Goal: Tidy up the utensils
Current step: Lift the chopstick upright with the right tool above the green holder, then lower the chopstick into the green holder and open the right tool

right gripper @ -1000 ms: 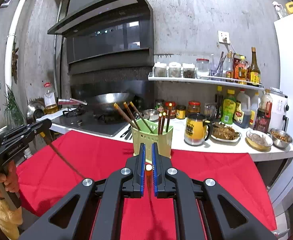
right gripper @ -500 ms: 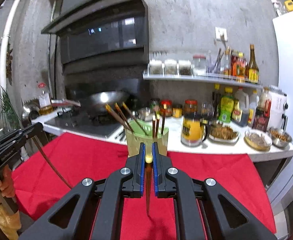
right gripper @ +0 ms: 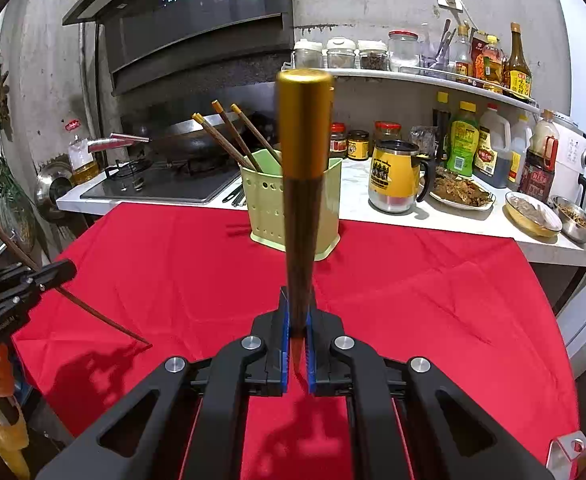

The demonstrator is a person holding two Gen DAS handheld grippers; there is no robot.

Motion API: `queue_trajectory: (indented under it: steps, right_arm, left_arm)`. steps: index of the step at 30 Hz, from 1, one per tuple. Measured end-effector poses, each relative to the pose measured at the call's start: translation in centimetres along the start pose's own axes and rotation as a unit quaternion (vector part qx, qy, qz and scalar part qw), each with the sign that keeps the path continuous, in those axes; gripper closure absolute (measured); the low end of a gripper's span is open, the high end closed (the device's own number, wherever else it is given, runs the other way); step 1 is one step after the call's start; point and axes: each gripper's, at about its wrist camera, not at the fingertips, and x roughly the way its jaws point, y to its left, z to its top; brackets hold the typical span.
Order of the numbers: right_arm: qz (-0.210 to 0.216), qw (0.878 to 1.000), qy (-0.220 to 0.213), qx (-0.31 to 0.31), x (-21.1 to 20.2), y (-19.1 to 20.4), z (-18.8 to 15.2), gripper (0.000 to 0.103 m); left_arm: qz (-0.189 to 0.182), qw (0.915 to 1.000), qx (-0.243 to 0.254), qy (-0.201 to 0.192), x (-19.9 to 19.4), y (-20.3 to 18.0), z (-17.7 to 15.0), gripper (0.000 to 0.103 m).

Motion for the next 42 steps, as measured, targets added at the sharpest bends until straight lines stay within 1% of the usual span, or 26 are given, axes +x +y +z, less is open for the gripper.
queue_trajectory:
  steps: [2, 7, 9, 13, 16, 20, 24, 27, 31, 33, 38, 40, 41, 42]
  right_arm:
    - [-0.003, 1.000, -0.005, -0.001, -0.2, -0.1, 0.2, 0.097]
    - [-0.014, 1.000, -0.018, 0.000, 0.0, -0.8, 2.0, 0.097]
    - [-0.021, 0.999, -0.030, -0.002, 0.1, -1.2, 3.3, 0.097]
    - [-0.054, 0.996, -0.072, -0.017, 0.3, -1.8, 7.4, 0.097]
    - [-0.071, 0.992, -0.100, -0.020, 0.5, -2.7, 10.4, 0.097]
    - [-0.075, 0.988, -0.136, -0.015, 1.2, -3.8, 14.5, 0.097]
    - [-0.060, 0.986, -0.153, -0.007, 2.8, -4.6, 17.1, 0.097]
    - [-0.033, 0.989, -0.142, 0.004, 5.2, -5.2, 18.2, 0.097]
    - [-0.005, 0.994, -0.112, 0.015, 8.4, -5.3, 18.2, 0.096]
    - [0.001, 0.996, -0.092, 0.018, 10.2, -5.3, 17.8, 0.096]
    - [0.010, 0.998, -0.058, 0.030, 12.6, -5.4, 17.0, 0.096]
    - [0.015, 0.998, -0.047, 0.030, 13.1, -5.4, 17.0, 0.092]
    - [0.018, 0.998, -0.044, 0.030, 13.2, -5.3, 17.0, 0.087]
    - [0.018, 0.998, -0.045, 0.030, 13.1, -5.3, 17.0, 0.075]
  left_arm:
    - [0.000, 0.9999, -0.002, -0.011, -0.2, 0.0, 0.5, 0.097]
    - [-0.006, 0.9989, 0.001, -0.047, 0.8, -0.4, 3.7, 0.097]
    - [-0.010, 0.9976, 0.005, -0.068, 1.6, -0.8, 5.7, 0.097]
    - [-0.024, 0.9938, 0.020, -0.107, 3.3, -2.2, 10.9, 0.097]
    - [-0.032, 0.9911, 0.023, -0.127, 4.7, -3.1, 14.4, 0.097]
    - [-0.029, 0.9899, 0.037, -0.134, 6.8, -4.2, 17.5, 0.097]
    - [-0.020, 0.9924, 0.047, -0.112, 9.8, -4.8, 18.8, 0.097]
    - [-0.011, 0.9943, 0.054, -0.091, 12.0, -4.7, 18.9, 0.097]
    - [-0.010, 0.9963, 0.054, -0.066, 14.1, -4.0, 18.5, 0.097]
    - [-0.010, 0.9968, 0.052, -0.060, 15.1, -3.6, 18.6, 0.097]
    - [-0.018, 0.9978, 0.043, -0.048, 17.2, -3.0, 18.2, 0.097]
    - [-0.020, 0.9978, 0.043, -0.046, 17.7, -2.9, 18.2, 0.097]
    - [-0.021, 0.9978, 0.042, -0.046, 17.7, -2.9, 18.3, 0.097]
    - [-0.022, 0.9978, 0.041, -0.048, 17.6, -2.9, 18.4, 0.097]
